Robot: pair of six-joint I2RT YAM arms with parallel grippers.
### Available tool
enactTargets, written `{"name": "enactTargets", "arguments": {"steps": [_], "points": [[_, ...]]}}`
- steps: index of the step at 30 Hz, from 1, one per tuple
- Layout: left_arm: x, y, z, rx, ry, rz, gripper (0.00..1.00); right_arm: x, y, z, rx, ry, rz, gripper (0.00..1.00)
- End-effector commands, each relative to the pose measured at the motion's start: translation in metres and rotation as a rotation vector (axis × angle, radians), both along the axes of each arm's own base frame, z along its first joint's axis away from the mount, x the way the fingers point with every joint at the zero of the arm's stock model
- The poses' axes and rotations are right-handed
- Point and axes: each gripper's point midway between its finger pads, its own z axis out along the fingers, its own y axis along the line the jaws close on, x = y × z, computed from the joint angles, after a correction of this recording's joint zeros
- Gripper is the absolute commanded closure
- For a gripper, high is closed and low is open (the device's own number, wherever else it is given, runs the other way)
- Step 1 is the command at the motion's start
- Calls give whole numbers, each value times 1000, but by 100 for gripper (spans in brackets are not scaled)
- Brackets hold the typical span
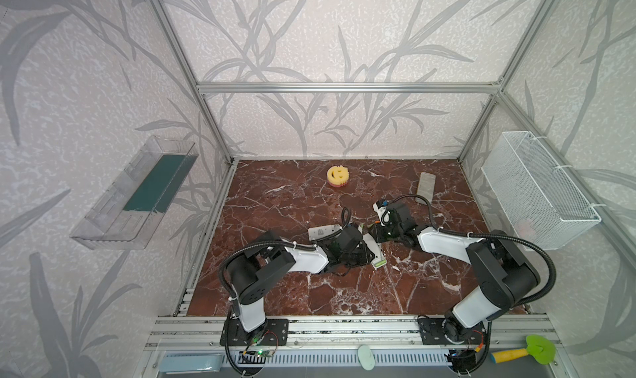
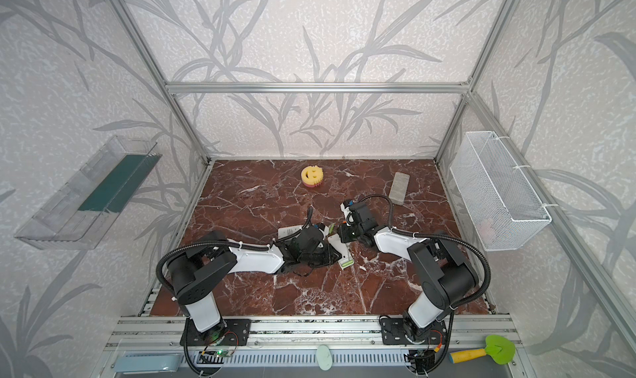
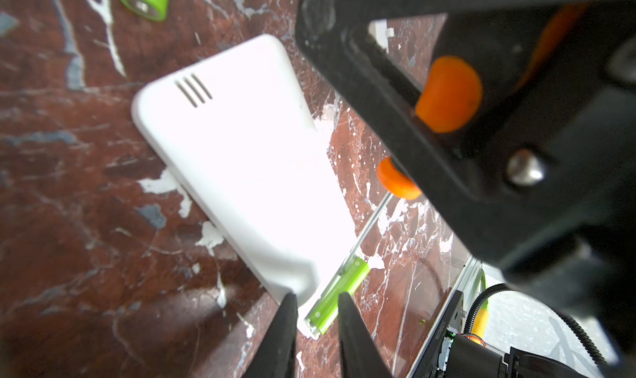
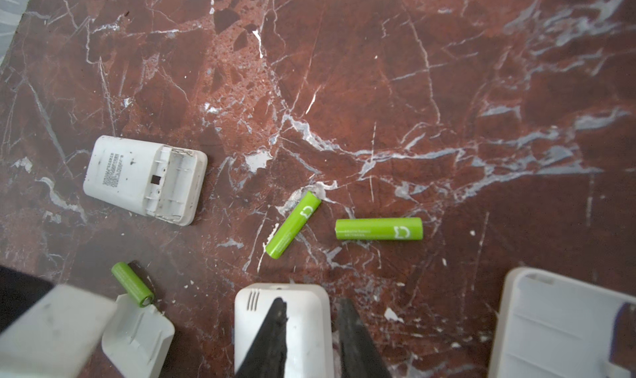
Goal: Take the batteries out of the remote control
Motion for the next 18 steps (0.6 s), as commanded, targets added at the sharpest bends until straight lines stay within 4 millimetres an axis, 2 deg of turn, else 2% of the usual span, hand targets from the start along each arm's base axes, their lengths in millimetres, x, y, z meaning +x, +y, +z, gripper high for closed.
{"name": "enactTargets", "arguments": {"steps": [1,18], "points": [[-2,19,-36,116,58,41,75,-2,-3,-9,2,52,-6,100],[-2,21,-35,113,57,47,75,7,-6,-14,67,97,-51,100]]}}
